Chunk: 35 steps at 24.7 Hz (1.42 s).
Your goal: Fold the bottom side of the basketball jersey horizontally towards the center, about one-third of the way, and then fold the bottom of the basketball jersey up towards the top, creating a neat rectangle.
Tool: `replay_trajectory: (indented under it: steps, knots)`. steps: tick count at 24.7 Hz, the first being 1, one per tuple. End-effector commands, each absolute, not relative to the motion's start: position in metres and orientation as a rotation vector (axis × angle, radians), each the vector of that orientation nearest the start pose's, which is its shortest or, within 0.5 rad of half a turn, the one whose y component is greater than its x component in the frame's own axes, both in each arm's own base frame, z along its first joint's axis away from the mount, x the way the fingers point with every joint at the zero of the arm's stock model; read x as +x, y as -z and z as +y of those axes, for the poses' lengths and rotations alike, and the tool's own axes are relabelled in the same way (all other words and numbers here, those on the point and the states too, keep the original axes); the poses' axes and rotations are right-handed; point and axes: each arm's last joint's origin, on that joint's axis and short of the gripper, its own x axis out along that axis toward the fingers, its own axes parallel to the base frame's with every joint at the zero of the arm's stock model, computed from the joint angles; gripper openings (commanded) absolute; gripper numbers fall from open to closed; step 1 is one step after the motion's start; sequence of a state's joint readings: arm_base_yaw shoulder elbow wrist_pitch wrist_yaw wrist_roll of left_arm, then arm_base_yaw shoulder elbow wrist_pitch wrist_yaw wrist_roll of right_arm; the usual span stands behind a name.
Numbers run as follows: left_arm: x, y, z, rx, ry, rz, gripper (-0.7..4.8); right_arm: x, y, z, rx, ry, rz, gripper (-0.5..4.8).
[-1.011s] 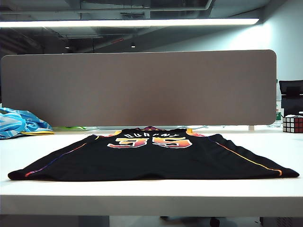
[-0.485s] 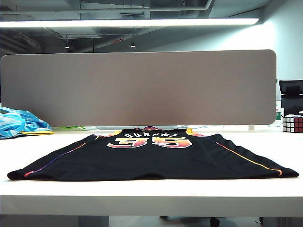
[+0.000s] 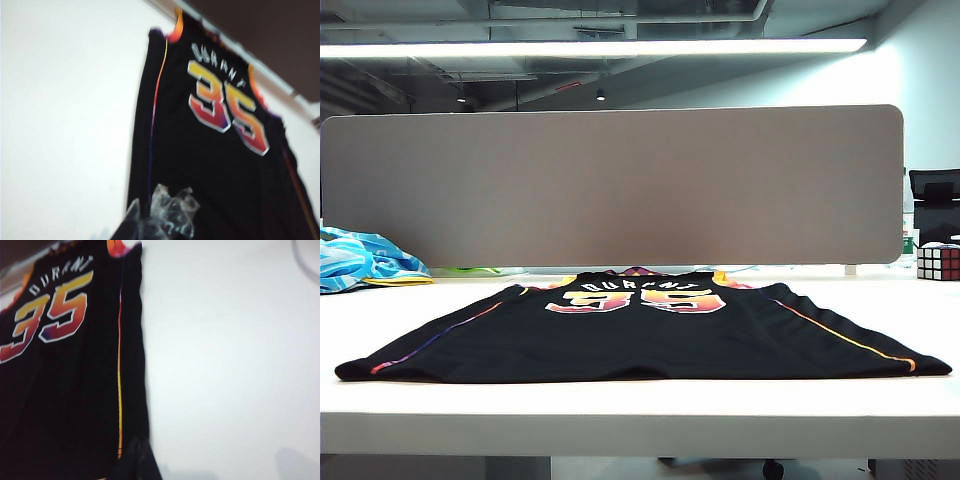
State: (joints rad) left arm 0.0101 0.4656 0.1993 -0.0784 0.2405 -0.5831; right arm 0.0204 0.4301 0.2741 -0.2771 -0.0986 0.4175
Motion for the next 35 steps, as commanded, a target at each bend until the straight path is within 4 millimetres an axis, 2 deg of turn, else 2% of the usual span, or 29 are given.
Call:
replay_trajectory:
  steps: [1, 5, 10, 12, 14, 17, 19, 22, 25, 29, 35]
  knots:
    - [0.144, -0.191, -0.007, -0.569, 0.184, 0.484, -0.05, 0.137, -0.211, 0.008, 0.393, -0.094, 0.520, -0.04]
    - [0.171, -0.195, -0.009, -0.547, 0.251, 0.616, -0.05, 0.164, -0.223, 0.009, 0.336, -0.130, 0.679, -0.04]
    - [0.204, -0.191, -0.011, -0.534, 0.318, 0.758, 0.05, 0.194, -0.227, 0.008, 0.289, -0.176, 0.855, -0.03]
    - [0.216, -0.187, -0.012, -0.537, 0.351, 0.816, 0.92, 0.205, -0.225, 0.007, 0.314, -0.222, 0.907, 0.02]
    - [0.225, -0.181, -0.011, -0.559, 0.378, 0.879, 1.59, 0.213, -0.221, 0.006, 0.351, -0.258, 0.942, 0.40]
    - [0.237, -0.168, -0.012, -0.570, 0.384, 0.985, 1.62, 0.224, -0.209, 0.002, 0.411, -0.290, 1.008, 1.32]
    - [0.241, -0.160, -0.012, -0.545, 0.379, 1.047, 1.66, 0.228, -0.200, 0.001, 0.430, -0.291, 1.050, 1.65]
    - [0.243, -0.158, -0.011, -0.491, 0.355, 1.080, 2.40, 0.232, -0.190, -0.001, 0.427, -0.290, 1.087, 2.20]
    - [0.243, -0.159, -0.009, -0.433, 0.322, 1.087, 2.82, 0.237, -0.182, -0.001, 0.433, -0.285, 1.118, 2.22]
    - [0.243, -0.159, -0.010, -0.445, 0.332, 1.092, 2.82, 0.240, -0.172, -0.001, 0.452, -0.293, 1.160, 2.70]
    - [0.242, -0.158, -0.011, -0.459, 0.355, 1.106, 2.82, 0.245, -0.162, 0.000, 0.476, -0.332, 1.185, 2.78]
